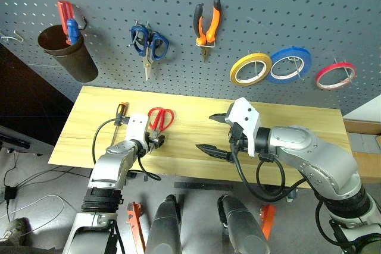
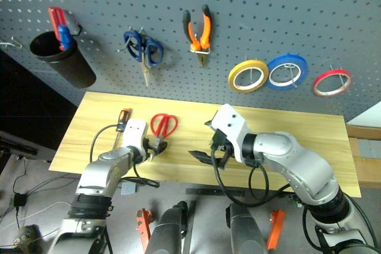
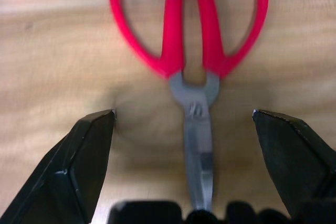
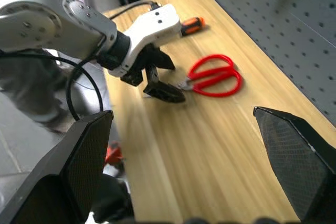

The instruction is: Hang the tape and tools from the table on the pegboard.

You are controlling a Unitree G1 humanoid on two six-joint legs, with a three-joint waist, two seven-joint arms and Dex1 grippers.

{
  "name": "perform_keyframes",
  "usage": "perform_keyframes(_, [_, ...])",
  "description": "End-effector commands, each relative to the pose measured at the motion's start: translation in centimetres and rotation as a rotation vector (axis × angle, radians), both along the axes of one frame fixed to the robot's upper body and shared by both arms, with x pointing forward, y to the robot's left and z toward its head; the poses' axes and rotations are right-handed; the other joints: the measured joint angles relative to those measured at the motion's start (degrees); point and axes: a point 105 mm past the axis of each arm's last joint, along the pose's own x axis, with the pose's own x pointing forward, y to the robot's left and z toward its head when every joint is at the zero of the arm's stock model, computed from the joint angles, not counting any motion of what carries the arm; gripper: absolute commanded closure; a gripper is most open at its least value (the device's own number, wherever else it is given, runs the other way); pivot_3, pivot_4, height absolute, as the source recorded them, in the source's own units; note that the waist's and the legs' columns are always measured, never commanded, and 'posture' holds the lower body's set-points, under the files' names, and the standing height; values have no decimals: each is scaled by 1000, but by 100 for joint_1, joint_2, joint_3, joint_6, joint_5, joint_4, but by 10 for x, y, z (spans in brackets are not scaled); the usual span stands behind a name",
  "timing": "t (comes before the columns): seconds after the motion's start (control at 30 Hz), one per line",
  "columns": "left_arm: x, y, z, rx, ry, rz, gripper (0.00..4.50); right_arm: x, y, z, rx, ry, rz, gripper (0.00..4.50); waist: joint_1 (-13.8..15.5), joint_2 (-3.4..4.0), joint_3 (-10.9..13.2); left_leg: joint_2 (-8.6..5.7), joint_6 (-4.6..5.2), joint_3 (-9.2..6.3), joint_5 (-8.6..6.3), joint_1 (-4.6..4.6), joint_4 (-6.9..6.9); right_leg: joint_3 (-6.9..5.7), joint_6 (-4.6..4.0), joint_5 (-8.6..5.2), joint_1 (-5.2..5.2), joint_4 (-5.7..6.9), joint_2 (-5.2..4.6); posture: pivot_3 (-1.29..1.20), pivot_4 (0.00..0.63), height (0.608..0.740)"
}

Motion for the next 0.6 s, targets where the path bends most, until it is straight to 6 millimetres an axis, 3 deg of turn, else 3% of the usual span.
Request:
perform_keyframes(0.03, [-1,-3,-9,-5,18,-4,0,0,-4,2,-26,-25,-25,58,-3,0,0,1,0,-1,0,0,0,-1,0,0,0,0,0,-72,349,740])
perform_keyframes(0.07, [-1,-3,-9,-7,18,-5,0,1,-5,1,-34,-26,-30,58,-5,0,0,0,0,0,0,0,0,0,0,0,0,0,0,-83,350,740])
perform_keyframes(0.17, [0,-3,-10,-8,15,-1,594,2,-7,1,-44,-28,-41,0,-7,0,0,1,0,-1,0,1,0,0,0,0,1,1,0,-83,350,740])
perform_keyframes(0.43, [5,1,-8,-9,-33,16,3394,12,-10,5,-63,-65,-82,0,-12,0,0,0,-1,-1,1,1,1,-1,0,0,1,1,0,-102,344,740])
perform_keyframes(0.6, [5,0,-5,-58,-77,-6,3431,16,-14,7,-75,-84,-102,0,-19,0,0,0,-2,0,1,1,1,0,0,0,1,0,0,-110,342,740])
